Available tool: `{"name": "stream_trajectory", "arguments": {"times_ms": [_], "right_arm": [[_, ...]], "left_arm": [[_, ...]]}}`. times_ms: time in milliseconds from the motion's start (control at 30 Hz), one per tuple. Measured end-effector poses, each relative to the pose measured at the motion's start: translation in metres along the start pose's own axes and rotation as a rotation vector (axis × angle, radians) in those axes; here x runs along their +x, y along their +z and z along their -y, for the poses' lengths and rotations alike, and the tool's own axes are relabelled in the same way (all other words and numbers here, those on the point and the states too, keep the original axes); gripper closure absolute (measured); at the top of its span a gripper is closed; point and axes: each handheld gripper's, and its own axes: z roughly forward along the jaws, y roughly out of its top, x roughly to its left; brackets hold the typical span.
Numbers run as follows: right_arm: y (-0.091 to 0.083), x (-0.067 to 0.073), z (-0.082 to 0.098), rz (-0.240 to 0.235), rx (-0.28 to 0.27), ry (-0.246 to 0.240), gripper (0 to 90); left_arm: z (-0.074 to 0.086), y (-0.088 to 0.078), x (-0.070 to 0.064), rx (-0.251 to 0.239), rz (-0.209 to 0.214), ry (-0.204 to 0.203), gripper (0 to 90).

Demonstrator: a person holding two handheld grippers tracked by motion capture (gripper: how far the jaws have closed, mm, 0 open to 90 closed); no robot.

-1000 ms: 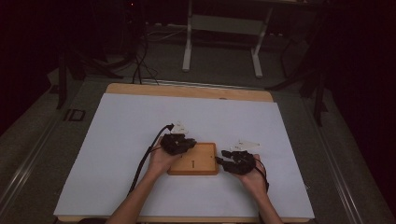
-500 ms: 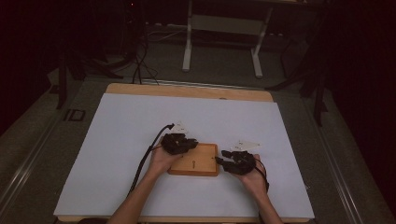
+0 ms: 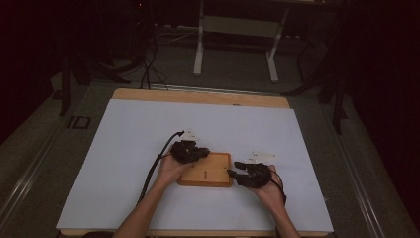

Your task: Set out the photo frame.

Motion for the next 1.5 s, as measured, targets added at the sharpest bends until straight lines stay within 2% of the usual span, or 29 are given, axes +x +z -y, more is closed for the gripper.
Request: {"name": "stream_trajectory", "arguments": {"times_ms": [200, 467, 633, 733, 833, 867, 1033, 1167, 1233, 1300, 1367, 1467, 1500], "right_arm": [[-0.003, 0.003, 0.004, -0.018, -0.007, -0.005, 54.0], [-0.006, 0.005, 0.007, -0.057, -0.012, -0.025, 52.3], [-0.008, 0.008, 0.012, -0.084, 0.003, -0.044, 47.3], [-0.008, 0.01, 0.012, -0.104, 0.015, -0.073, 40.2], [-0.007, 0.012, 0.012, -0.093, 0.016, -0.092, 35.6], [-0.006, 0.013, 0.012, -0.084, 0.019, -0.105, 30.3], [0.0, 0.015, 0.013, -0.063, 0.046, -0.128, 23.8], [0.009, 0.014, 0.016, -0.025, 0.075, -0.144, 22.4], [0.013, 0.013, 0.018, -0.023, 0.087, -0.146, 20.6], [0.016, 0.015, 0.018, 0.0, 0.094, -0.168, 21.5], [0.019, 0.018, 0.018, 0.029, 0.095, -0.184, 22.4], [0.023, 0.02, 0.017, 0.033, 0.091, -0.195, 24.9], [0.024, 0.022, 0.016, 0.05, 0.09, -0.197, 24.4]], "left_arm": [[-0.001, 0.0, 0.002, 0.009, 0.014, -0.01, 83.9], [-0.001, 0.002, 0.009, -0.003, 0.049, -0.055, 84.1], [-0.003, 0.003, 0.011, 0.004, 0.056, -0.068, 84.4], [-0.004, 0.003, 0.012, 0.01, 0.064, -0.076, 84.5], [-0.004, 0.003, 0.014, 0.011, 0.069, -0.085, 84.5], [-0.004, 0.004, 0.014, 0.01, 0.071, -0.092, 84.6], [-0.005, 0.005, 0.017, 0.007, 0.086, -0.121, 84.6], [-0.006, 0.005, 0.018, 0.017, 0.092, -0.121, 84.7], [-0.006, 0.005, 0.019, 0.021, 0.092, -0.121, 84.6], [-0.007, 0.005, 0.019, 0.023, 0.097, -0.133, 84.6], [-0.008, 0.005, 0.02, 0.029, 0.1, -0.132, 84.6], [-0.009, 0.005, 0.02, 0.041, 0.101, -0.132, 84.6], [-0.01, 0.006, 0.02, 0.041, 0.1, -0.133, 84.6]]}}
